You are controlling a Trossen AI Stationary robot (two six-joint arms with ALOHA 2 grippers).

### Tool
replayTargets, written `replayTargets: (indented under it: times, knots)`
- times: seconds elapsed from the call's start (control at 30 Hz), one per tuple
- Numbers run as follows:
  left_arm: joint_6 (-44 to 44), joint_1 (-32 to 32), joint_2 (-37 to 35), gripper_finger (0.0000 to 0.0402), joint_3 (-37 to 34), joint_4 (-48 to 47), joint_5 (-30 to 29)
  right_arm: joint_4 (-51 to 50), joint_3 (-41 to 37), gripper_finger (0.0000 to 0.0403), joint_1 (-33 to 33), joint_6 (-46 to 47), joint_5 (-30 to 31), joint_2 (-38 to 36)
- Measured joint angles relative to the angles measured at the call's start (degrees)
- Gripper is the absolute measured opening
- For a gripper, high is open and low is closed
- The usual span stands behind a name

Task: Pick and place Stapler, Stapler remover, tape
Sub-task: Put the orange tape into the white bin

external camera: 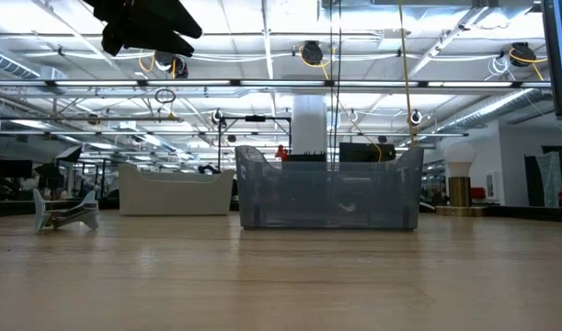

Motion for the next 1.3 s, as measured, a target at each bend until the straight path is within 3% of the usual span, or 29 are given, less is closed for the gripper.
replayTargets:
  times: [0.17,0.43,0.7,0.83,1.07,1.3]
  knots:
    - [0.2,0.0,0.0,0.0184,0.0,0.0,0.0,-0.3,-0.3,0.0029,-5.6,-3.0,7.6,-5.2]
    - [0.2,0.0,0.0,0.0184,0.0,0.1,0.0,6.5,-0.2,0.0029,-20.4,-12.9,13.1,-16.7]
    - [4.1,2.5,0.0,0.0184,0.0,0.5,0.0,26.9,-0.2,0.0029,-39.7,-21.4,11.9,-22.8]
    - [11.6,4.5,0.0,0.0184,0.0,1.8,0.1,42.2,-0.1,0.0029,-48.2,-21.9,11.5,-20.3]
    - [30.2,7.6,0.0,0.0184,0.0,11.4,0.2,66.6,0.0,0.0029,-58.5,-17.4,4.2,-8.7]
    - [42.0,11.3,0.0,0.0184,0.0,20.4,3.3,75.5,6.6,0.0029,-61.5,-13.0,-5.3,2.8]
